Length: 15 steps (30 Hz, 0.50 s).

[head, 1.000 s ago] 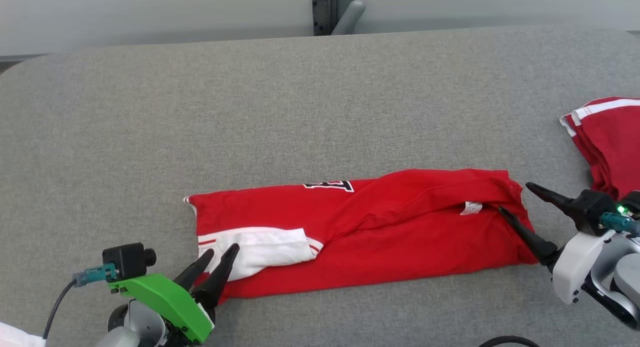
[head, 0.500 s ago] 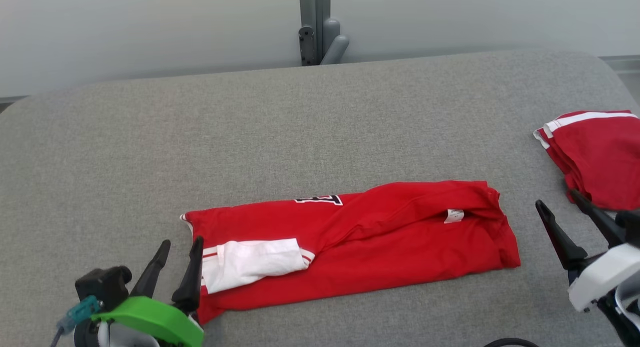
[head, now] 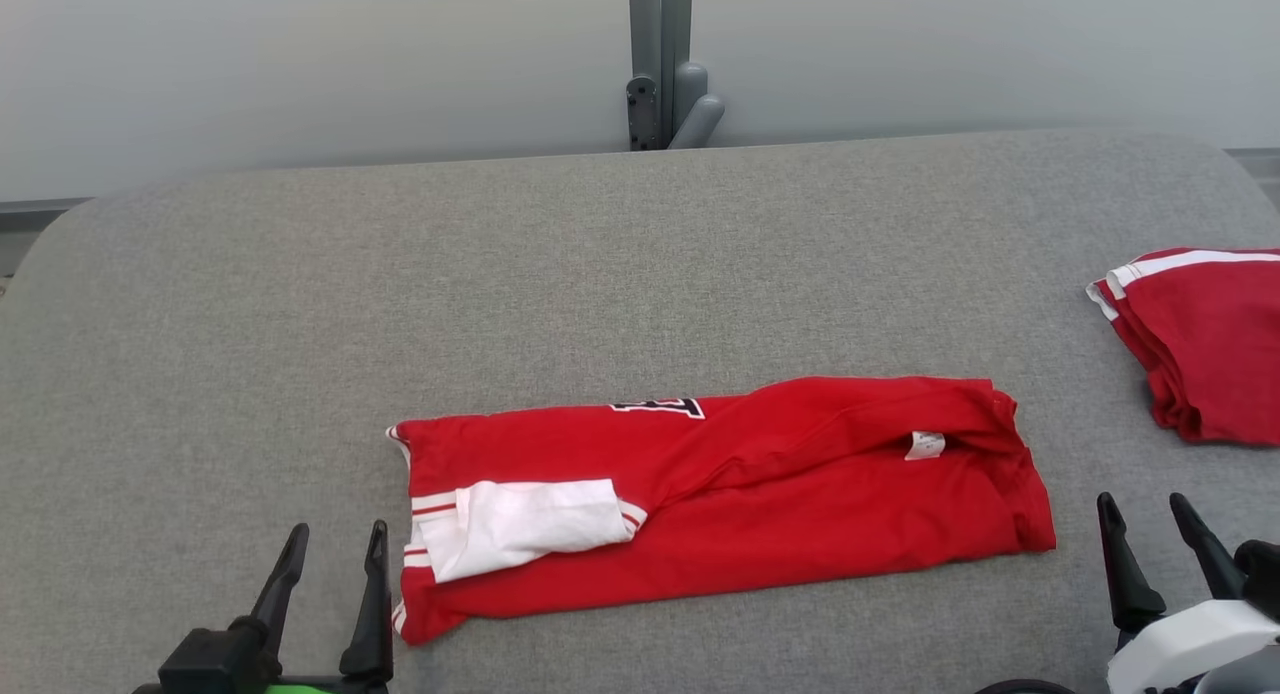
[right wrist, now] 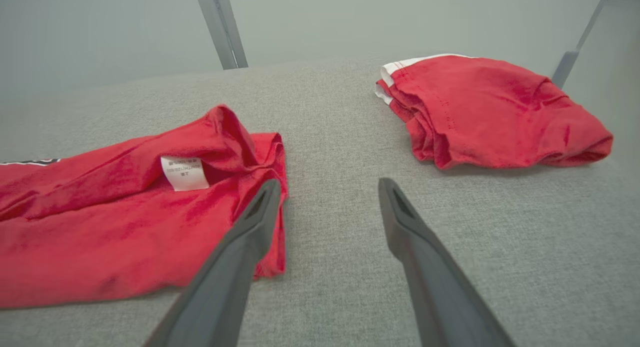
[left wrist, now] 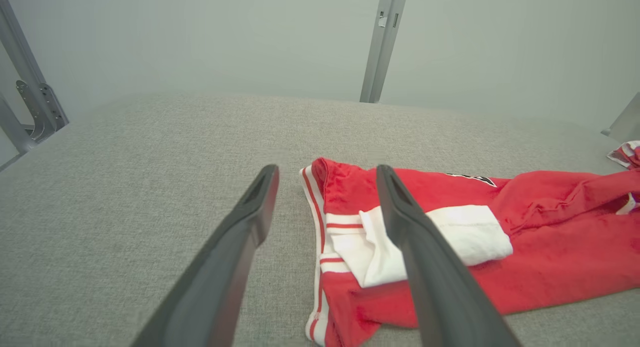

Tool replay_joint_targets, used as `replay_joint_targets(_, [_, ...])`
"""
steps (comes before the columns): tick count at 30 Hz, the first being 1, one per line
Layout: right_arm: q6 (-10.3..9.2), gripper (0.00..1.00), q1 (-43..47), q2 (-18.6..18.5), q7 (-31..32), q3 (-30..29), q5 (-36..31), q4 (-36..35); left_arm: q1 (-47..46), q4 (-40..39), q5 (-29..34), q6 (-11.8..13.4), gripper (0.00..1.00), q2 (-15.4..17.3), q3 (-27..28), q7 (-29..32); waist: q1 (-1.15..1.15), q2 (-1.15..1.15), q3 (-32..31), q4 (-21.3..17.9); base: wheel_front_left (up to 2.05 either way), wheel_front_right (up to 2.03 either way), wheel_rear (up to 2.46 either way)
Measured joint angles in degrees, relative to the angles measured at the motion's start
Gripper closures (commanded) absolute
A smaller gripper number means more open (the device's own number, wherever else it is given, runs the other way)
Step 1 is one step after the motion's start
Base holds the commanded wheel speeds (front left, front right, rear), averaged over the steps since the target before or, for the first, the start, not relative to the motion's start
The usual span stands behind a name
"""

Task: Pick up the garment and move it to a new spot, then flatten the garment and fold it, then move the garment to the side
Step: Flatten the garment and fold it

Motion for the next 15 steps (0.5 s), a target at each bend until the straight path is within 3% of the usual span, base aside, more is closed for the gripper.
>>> replay_joint_targets(5, [0.00, 0.00, -1.7, 4.0, 0.8, -1.7, -1.4, 0.6, 2.4, 0.0, 4.4, -3.3, 0.00, -3.2, 4.6, 0.0, 0.00, 0.00, 0.9, -0.2, 0.00, 0.00, 0.00])
replay_joint_targets(10, [0.00, 0.00, -11.7, 5.1, 9.7, 0.0, 0.5, 1.8, 2.4, 0.9, 7.9, -7.2, 0.00, -5.7, 8.5, 0.0, 0.00, 0.00, 3.0, -0.2, 0.00, 0.00, 0.00])
replay_joint_targets(15, [-0.01, 0.00, -17.3, 6.6, 15.3, -2.0, 1.3, 7.3, 1.8, 2.3, 10.4, -9.5, 0.00, -8.1, 9.6, 0.0, 0.00, 0.00, 3.9, 0.8, 0.00, 0.00, 0.00])
